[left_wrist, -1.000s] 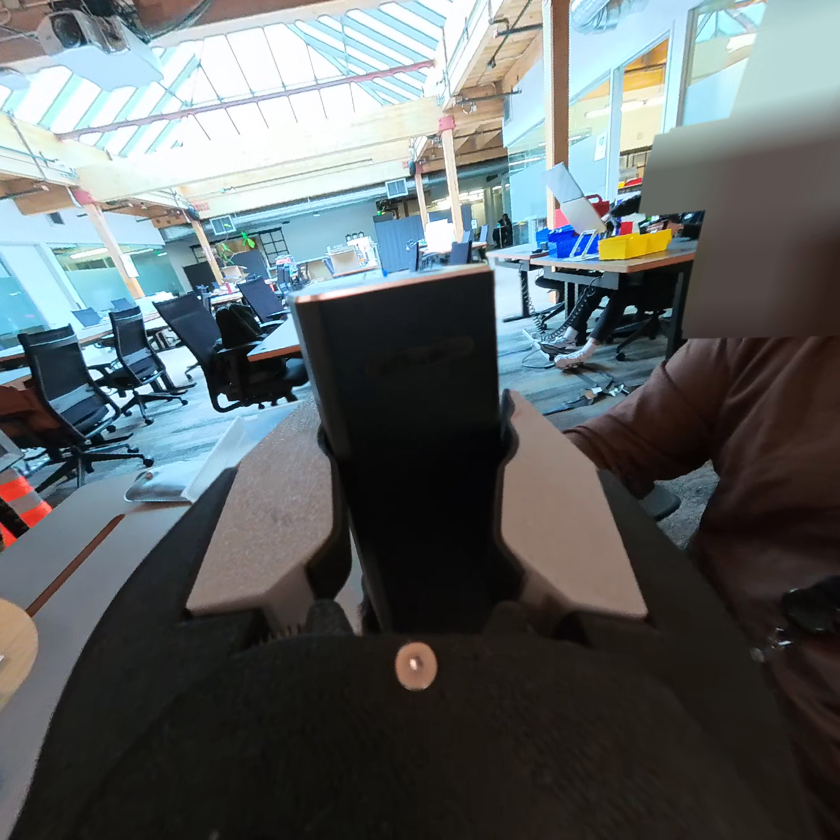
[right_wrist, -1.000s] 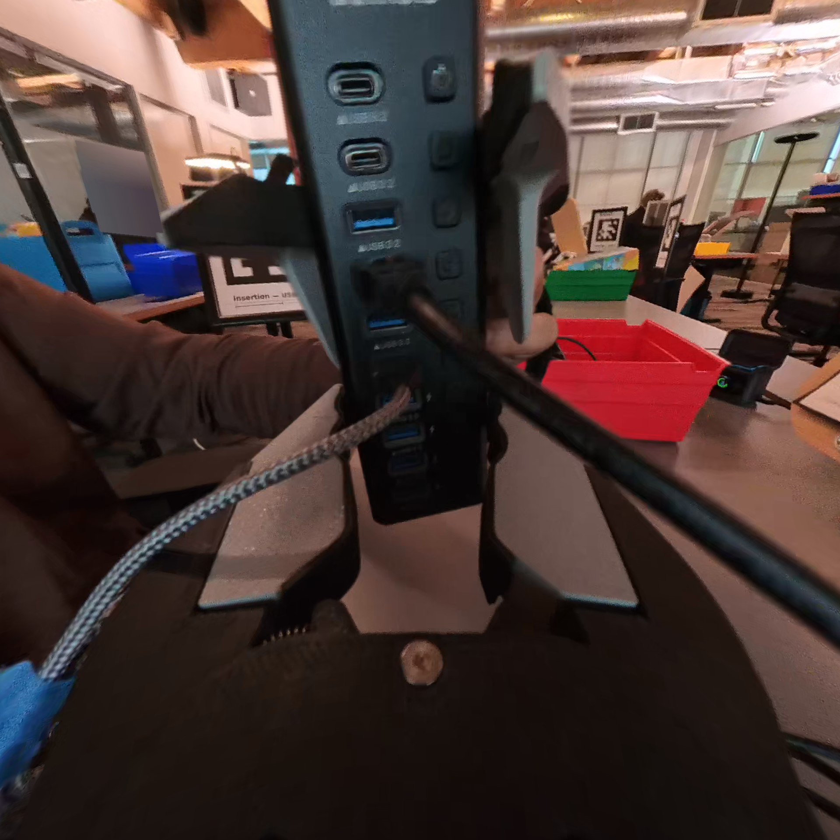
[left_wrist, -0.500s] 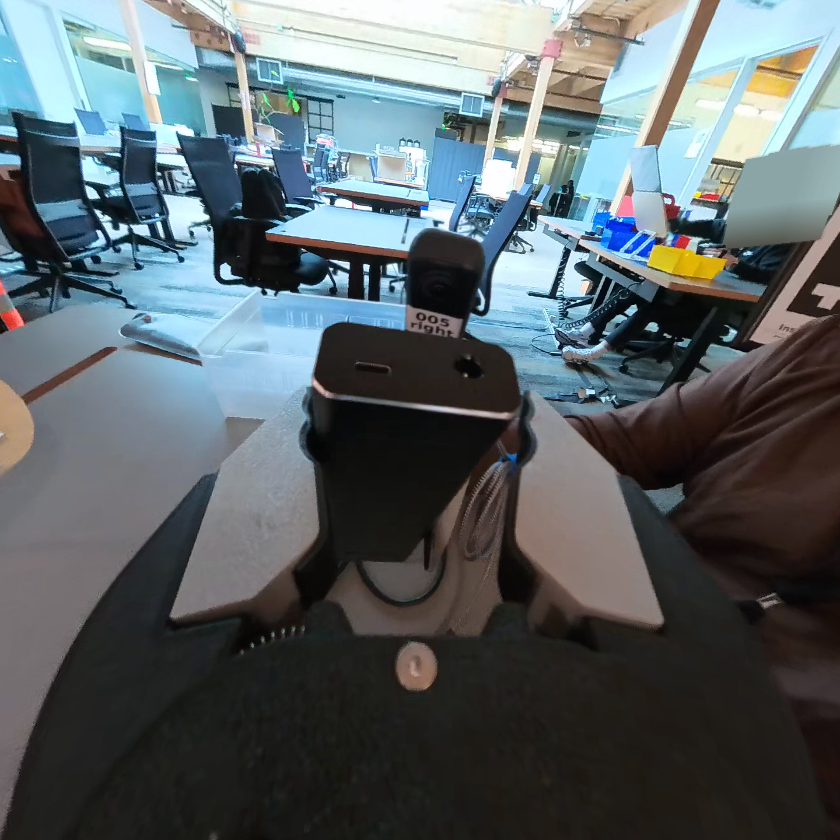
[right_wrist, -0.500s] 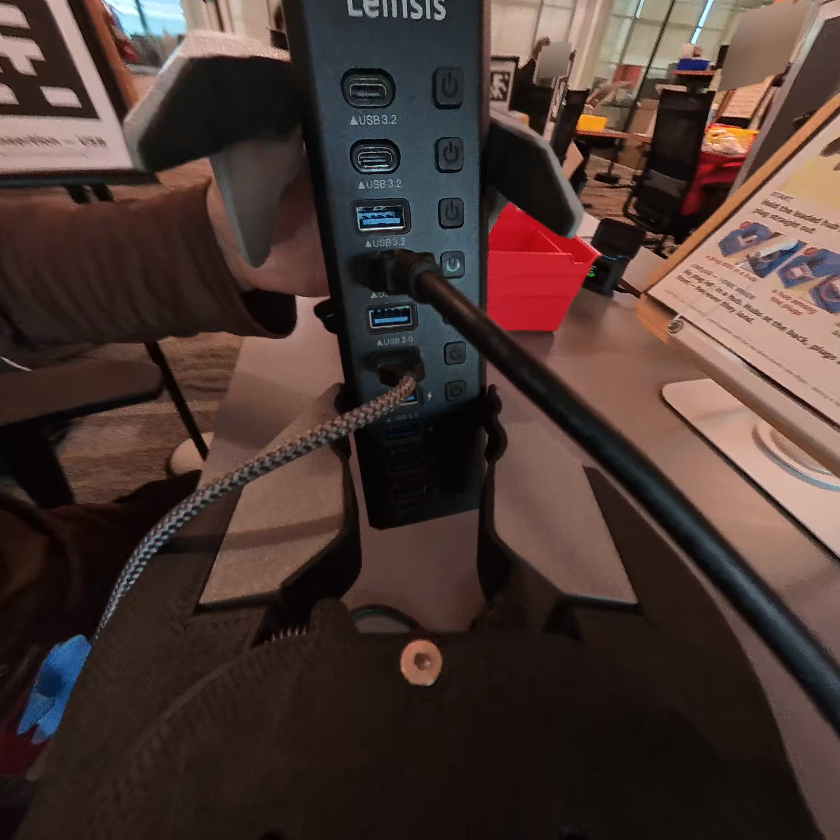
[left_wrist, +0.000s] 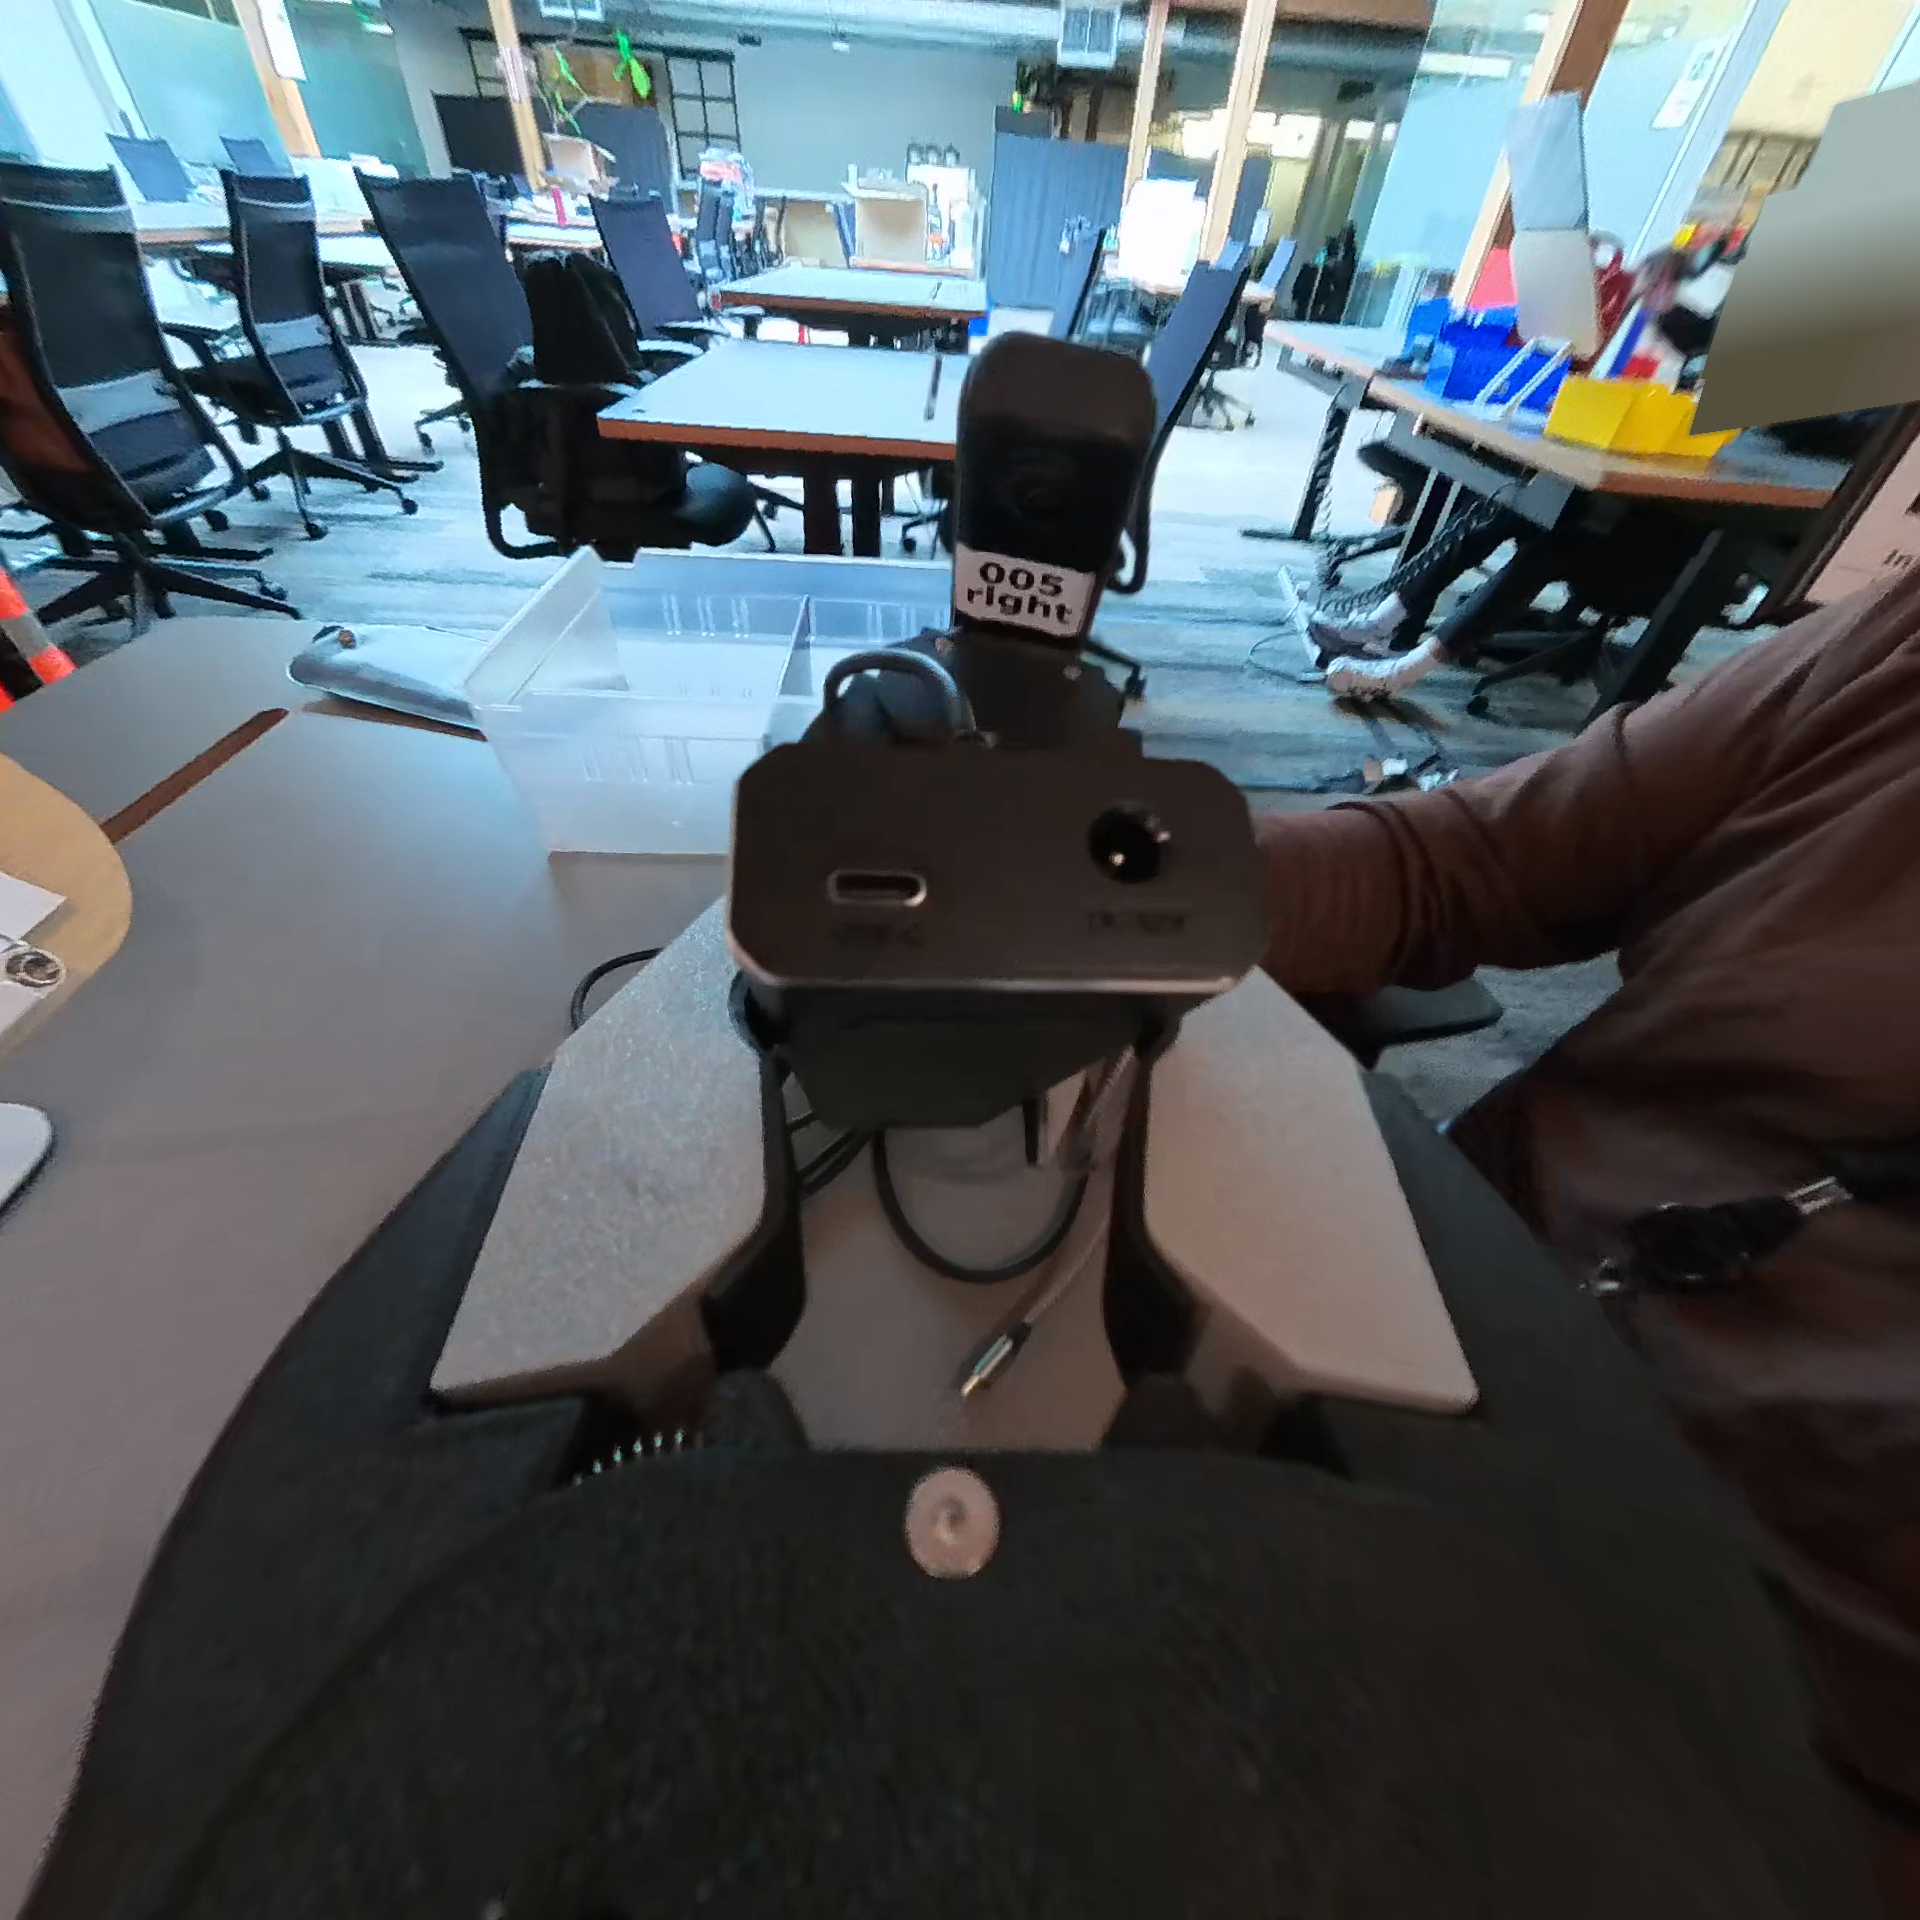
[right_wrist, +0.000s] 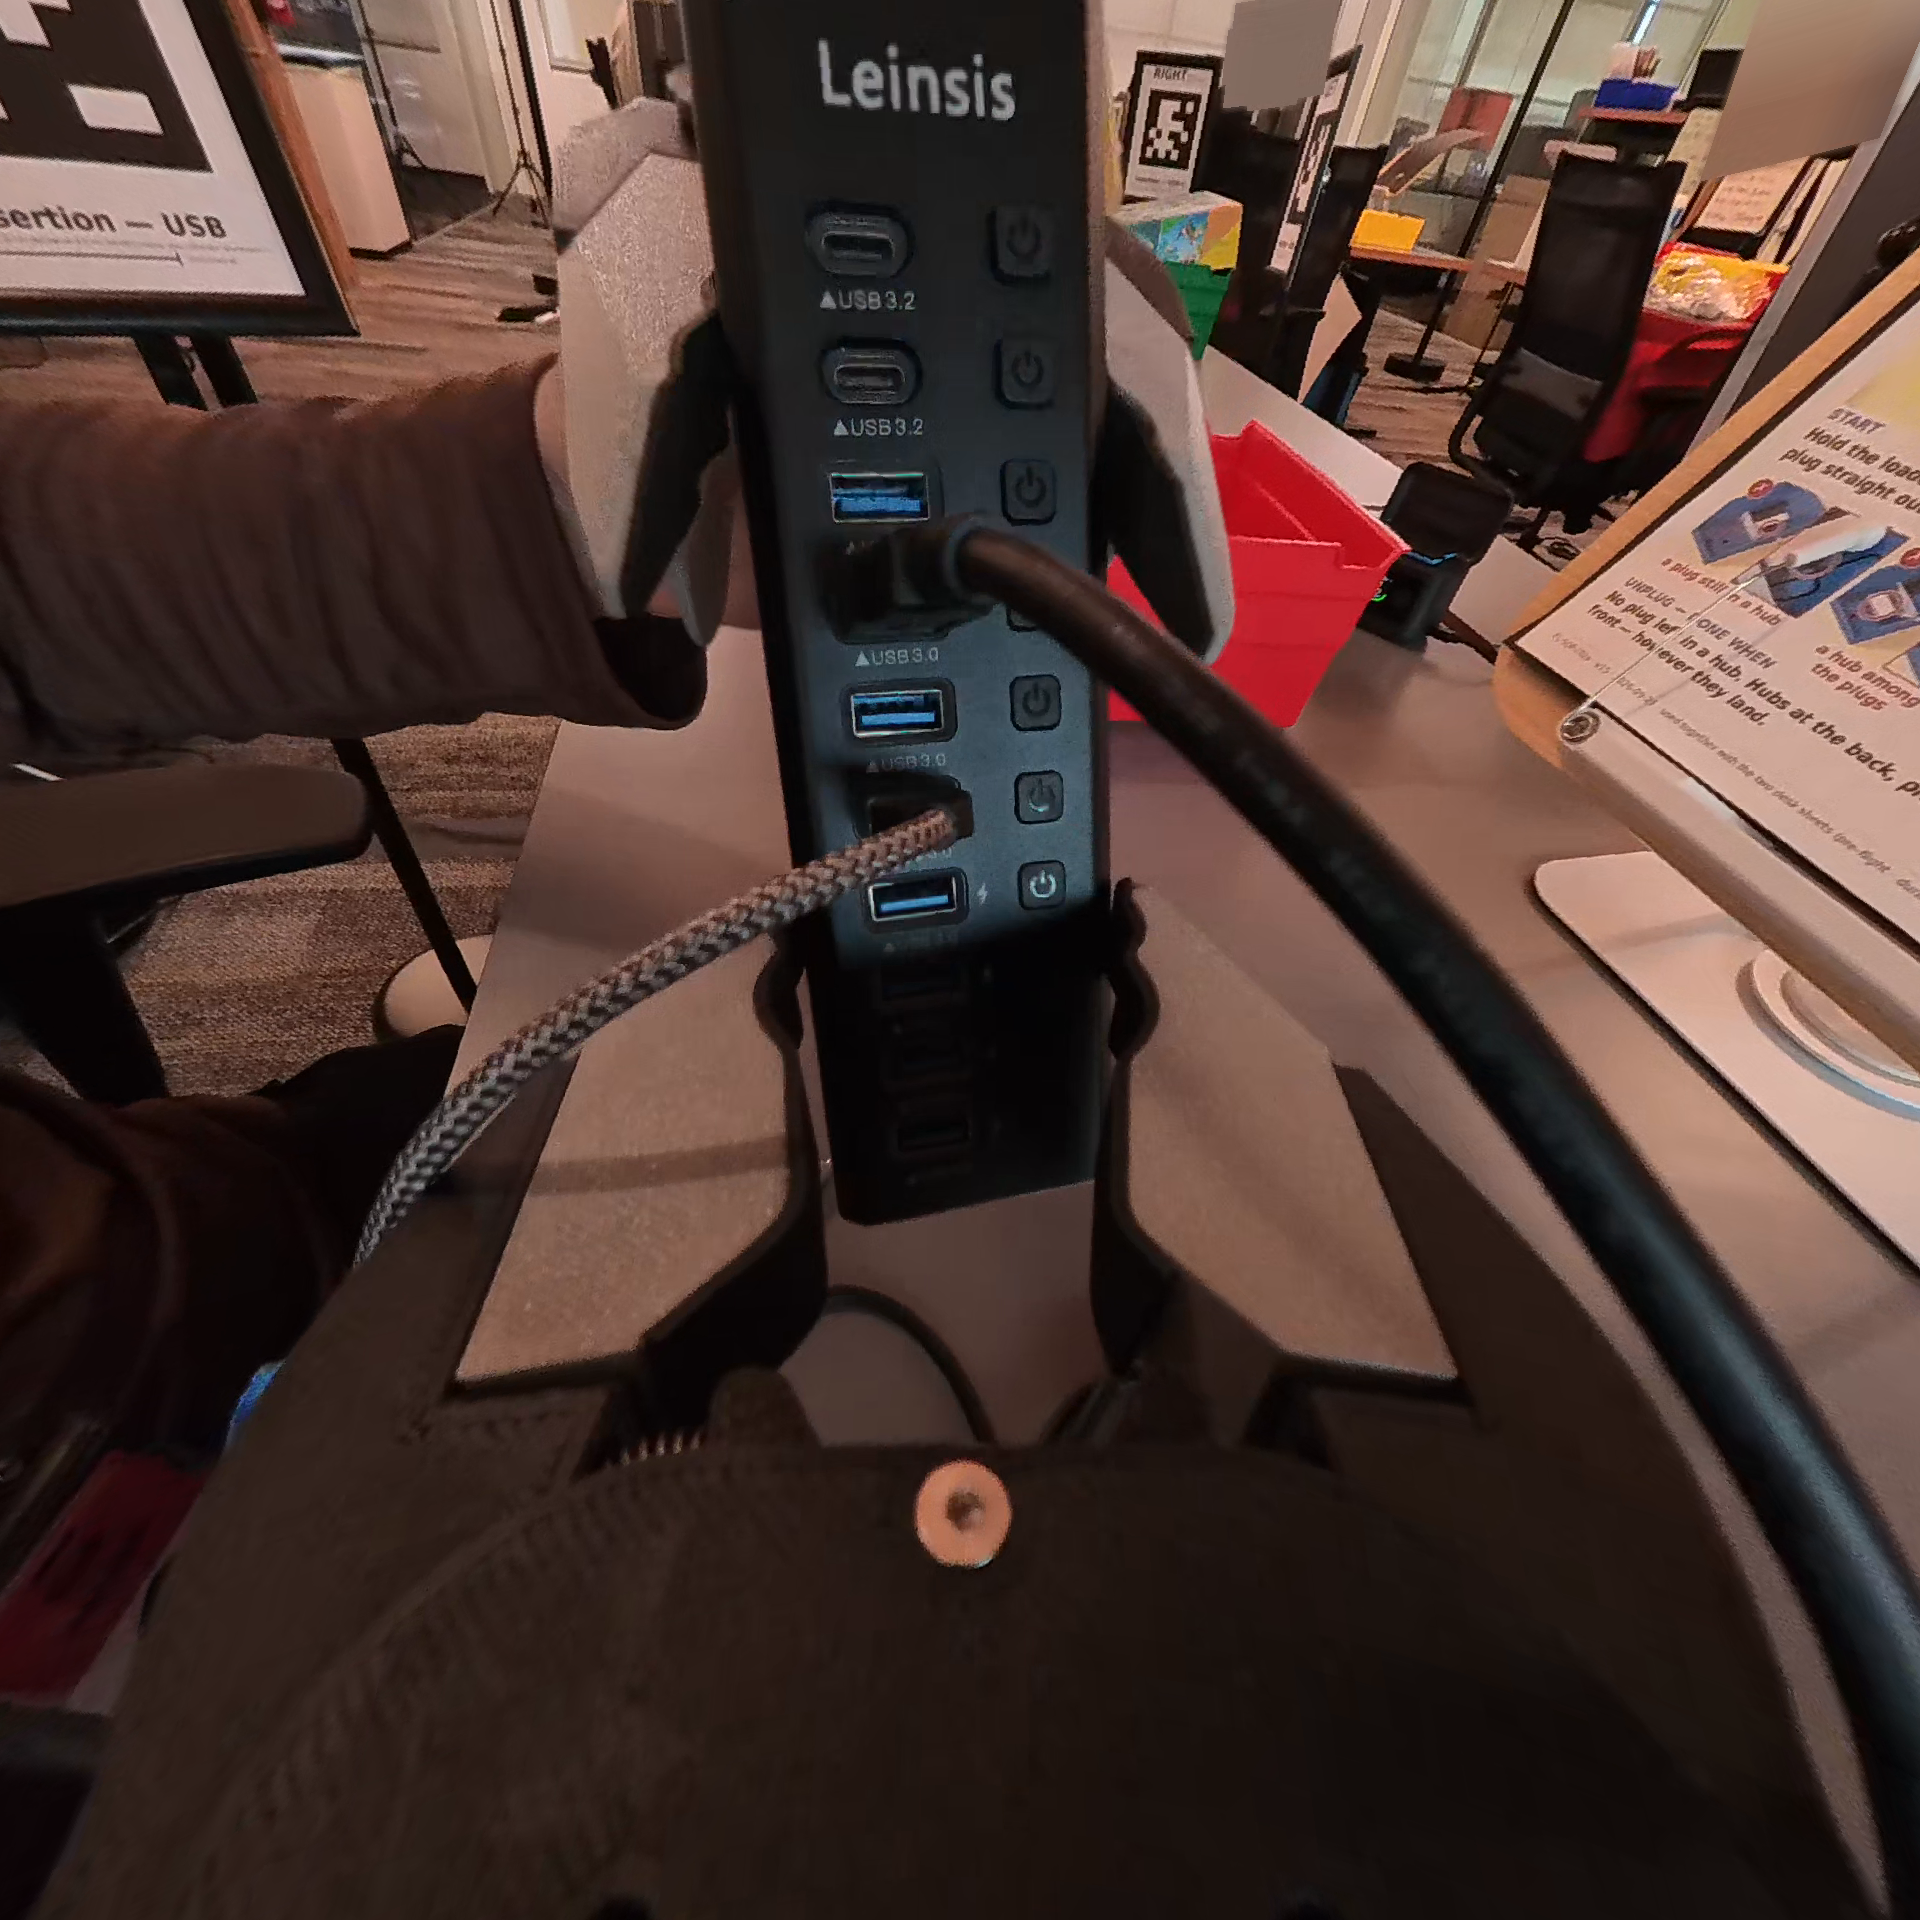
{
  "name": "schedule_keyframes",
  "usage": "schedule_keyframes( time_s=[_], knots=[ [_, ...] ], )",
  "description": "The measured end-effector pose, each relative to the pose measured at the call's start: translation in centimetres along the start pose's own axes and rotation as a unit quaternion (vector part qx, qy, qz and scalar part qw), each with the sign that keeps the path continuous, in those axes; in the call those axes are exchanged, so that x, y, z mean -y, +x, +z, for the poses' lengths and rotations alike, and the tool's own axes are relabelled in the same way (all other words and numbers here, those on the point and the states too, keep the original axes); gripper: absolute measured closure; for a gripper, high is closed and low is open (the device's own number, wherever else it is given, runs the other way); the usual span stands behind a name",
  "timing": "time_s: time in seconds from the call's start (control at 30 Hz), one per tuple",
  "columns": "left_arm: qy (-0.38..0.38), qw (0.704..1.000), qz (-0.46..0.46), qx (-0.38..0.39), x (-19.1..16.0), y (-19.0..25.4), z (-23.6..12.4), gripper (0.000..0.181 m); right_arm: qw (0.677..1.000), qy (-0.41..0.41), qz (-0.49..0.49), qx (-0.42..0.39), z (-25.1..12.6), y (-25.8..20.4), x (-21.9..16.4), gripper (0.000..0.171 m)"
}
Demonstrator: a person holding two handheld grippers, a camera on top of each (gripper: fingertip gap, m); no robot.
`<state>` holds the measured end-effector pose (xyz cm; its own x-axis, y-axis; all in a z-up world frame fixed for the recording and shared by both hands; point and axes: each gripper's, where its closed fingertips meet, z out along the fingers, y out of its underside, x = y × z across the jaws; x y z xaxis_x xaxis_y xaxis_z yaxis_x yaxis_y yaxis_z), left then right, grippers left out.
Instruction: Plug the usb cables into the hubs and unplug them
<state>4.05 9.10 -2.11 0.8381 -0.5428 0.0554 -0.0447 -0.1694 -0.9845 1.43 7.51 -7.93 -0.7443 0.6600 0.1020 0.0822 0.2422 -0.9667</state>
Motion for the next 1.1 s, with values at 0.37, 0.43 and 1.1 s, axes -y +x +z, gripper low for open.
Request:
schedule_keyframes(
  time_s=[0.37, 0.43, 1.1],
  knots=[
    [0.01, 1.0, 0.01, -0.027, 1.3, 0.9, 0.8, 0.114, 0.997, 0.071, 0.02, 0.032, 1.5, -1.3, 1.6, 0.108],
    [-0.001, 0.999, 0.019, -0.026, 1.2, 1.0, 1.3, 0.113, 0.995, 0.091, 0.028, 0.022, 1.4, -0.9, 2.2, 0.095],
    [-0.046, 0.997, 0.005, 0.066, 0.3, -1.4, 0.9, 0.106, 0.995, 0.093, 0.021, -0.031, -0.1, 0.6, 2.8, 0.105]
  ],
)
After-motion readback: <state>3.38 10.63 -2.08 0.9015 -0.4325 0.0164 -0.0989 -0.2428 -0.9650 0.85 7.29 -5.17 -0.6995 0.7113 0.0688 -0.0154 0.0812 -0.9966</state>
